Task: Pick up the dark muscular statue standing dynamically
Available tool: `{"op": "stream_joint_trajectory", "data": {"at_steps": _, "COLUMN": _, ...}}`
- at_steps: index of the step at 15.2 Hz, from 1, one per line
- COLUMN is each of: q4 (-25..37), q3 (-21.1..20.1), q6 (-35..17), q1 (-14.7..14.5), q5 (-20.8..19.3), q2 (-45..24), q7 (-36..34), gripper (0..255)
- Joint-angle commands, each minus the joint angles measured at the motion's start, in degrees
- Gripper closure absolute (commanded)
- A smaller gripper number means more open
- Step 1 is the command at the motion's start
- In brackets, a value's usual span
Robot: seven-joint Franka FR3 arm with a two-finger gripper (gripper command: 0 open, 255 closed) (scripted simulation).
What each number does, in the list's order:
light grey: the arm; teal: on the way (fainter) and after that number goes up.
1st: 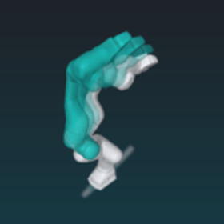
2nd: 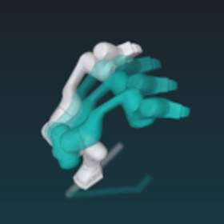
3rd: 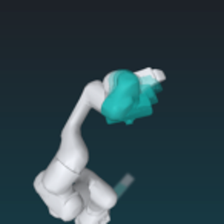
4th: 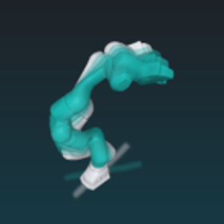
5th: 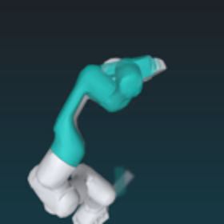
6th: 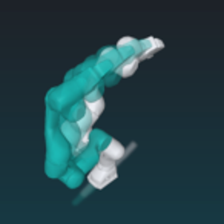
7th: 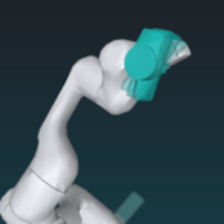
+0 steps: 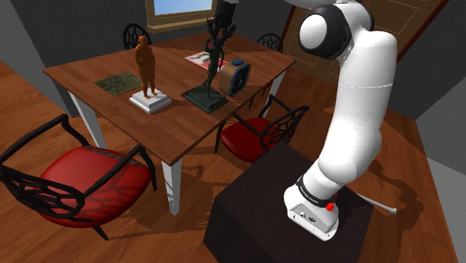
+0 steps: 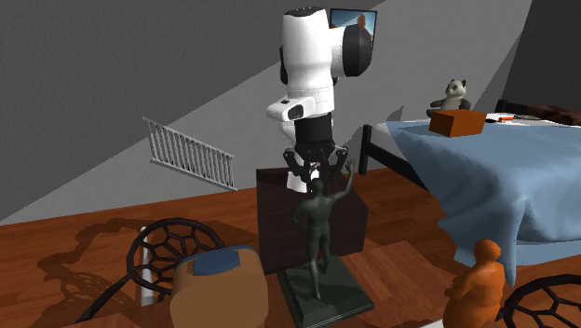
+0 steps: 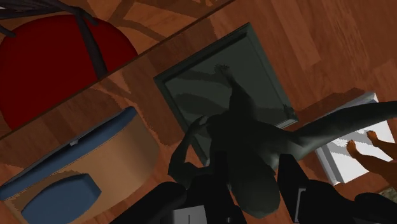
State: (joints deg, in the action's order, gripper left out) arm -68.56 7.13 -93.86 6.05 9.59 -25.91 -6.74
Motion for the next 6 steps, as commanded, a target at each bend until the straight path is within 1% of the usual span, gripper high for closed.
{"op": "stream_joint_trajectory", "data": {"at_steps": 1, "q4": 2.1, "q3": 0.0, "q6": 1.7, "q1": 0.1, "q5": 0.0, "q2": -0.3, "q7": -0.2, "gripper": 255}}
{"op": "stream_joint_trajectory", "data": {"at_steps": 4, "q4": 5.8, "q3": 0.0, "q6": 4.5, "q1": 0.4, "q5": 0.1, "q2": -1.2, "q7": -0.5, "gripper": 255}}
{"op": "stream_joint_trajectory", "data": {"at_steps": 6, "q4": 6.0, "q3": 0.0, "q6": 4.6, "q1": 0.4, "q5": 0.1, "q2": -1.2, "q7": -0.5, "gripper": 255}}
